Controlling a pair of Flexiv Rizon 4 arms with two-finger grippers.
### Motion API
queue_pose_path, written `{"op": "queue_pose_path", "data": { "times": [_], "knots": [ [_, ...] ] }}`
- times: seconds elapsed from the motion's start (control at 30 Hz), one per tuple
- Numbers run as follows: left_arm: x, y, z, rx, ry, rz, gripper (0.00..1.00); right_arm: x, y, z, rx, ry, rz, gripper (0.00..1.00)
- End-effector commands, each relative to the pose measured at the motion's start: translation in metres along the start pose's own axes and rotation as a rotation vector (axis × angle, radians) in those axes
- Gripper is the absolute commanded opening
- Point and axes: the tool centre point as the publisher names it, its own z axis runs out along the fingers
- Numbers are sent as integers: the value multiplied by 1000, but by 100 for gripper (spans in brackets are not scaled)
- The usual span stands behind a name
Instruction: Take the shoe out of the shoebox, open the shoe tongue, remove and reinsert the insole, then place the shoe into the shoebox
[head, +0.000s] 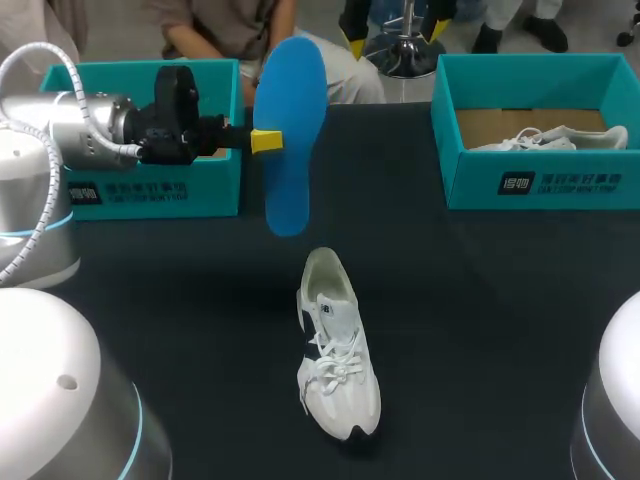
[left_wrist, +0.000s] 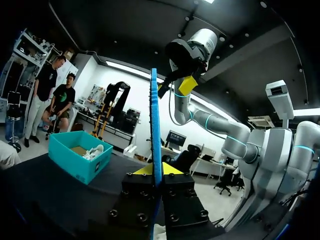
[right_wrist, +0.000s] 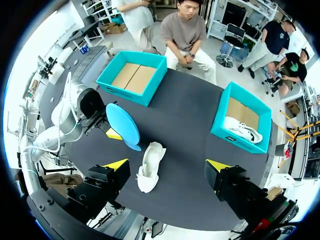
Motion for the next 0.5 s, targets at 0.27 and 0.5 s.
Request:
{"op": "queue_pose_path", "data": {
  "times": [0.27,0.5],
  "knots": [
    [1,-7,3,32,14,92,0,0,0,0,1,0,1,100],
    [7,-14,-2,4,181,457,0,0,0,0,1,0,1,100]
  ]
}}
